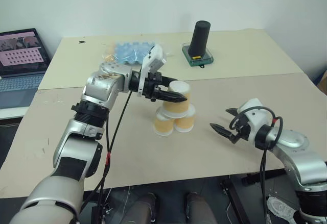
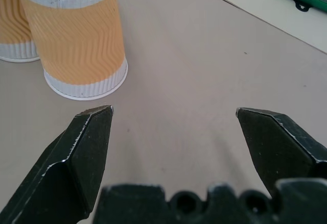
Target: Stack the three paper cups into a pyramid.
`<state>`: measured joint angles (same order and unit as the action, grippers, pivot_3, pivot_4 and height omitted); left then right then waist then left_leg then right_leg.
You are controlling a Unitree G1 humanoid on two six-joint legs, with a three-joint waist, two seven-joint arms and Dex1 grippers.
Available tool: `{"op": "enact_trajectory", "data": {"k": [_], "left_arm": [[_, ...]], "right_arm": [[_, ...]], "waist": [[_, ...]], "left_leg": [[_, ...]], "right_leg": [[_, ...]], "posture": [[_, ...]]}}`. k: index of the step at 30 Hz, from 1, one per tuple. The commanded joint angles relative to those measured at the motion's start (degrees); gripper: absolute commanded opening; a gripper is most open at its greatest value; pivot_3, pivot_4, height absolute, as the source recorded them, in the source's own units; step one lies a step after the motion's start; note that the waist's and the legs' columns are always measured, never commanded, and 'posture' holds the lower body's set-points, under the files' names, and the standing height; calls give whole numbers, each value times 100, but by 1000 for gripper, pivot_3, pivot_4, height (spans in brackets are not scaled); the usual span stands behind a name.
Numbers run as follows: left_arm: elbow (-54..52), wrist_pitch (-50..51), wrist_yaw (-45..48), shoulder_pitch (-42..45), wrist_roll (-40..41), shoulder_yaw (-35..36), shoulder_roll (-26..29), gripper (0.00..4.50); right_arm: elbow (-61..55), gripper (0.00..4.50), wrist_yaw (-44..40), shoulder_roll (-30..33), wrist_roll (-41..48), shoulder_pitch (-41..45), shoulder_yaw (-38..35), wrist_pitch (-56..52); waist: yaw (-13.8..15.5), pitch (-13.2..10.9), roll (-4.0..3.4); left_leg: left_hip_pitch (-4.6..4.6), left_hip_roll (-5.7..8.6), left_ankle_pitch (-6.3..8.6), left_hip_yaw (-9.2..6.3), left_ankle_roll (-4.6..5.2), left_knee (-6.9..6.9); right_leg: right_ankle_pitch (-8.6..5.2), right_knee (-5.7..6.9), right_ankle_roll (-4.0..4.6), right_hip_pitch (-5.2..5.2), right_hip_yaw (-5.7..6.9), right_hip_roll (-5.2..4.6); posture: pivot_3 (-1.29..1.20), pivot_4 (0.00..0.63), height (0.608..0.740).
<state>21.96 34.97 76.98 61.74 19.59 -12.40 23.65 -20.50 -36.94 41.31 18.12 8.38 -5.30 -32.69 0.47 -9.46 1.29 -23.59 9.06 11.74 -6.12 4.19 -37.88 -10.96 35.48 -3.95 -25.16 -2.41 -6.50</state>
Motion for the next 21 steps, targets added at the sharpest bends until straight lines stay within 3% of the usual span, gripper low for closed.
{"op": "enact_trajectory", "data": {"k": [1, 4, 5, 21], "left_arm": [[-10, -170, -25, 82, -51, 37, -34, 3543], [17, -166, -52, 142, -42, 107, -57, 4398], [36, -169, -89, 162, -43, 134, -70, 4455], [-608, 280, -348, -37, 287, 562, 257, 4455]], "right_arm": [[-216, 4500, 27, 23, 13, 32, -217, 102], [-220, 4500, 31, 23, 13, 52, -210, 99], [-224, 4500, 28, 21, 18, 52, -210, 100], [-117, 4500, -97, 65, 71, 175, -196, 77]], "waist": [[-6, 0, 0], [-5, 0, 0], [-4, 0, 0], [-20, 0, 0]], "left_leg": [[0, 0, 0, 0, 0, 0], [2, 0, 0, 0, 1, 0], [2, 0, 1, 0, 1, 0], [6, 0, 1, 1, 2, -2]], "right_leg": [[0, 0, 0, 0, -1, 0], [0, 6, 0, -1, -1, 0], [0, 7, 0, -1, -1, 0], [-1, 23, 0, -4, -3, 0]], "posture": [[0, 150, 728], [0, 150, 728], [0, 150, 728], [0, 150, 728]]}}
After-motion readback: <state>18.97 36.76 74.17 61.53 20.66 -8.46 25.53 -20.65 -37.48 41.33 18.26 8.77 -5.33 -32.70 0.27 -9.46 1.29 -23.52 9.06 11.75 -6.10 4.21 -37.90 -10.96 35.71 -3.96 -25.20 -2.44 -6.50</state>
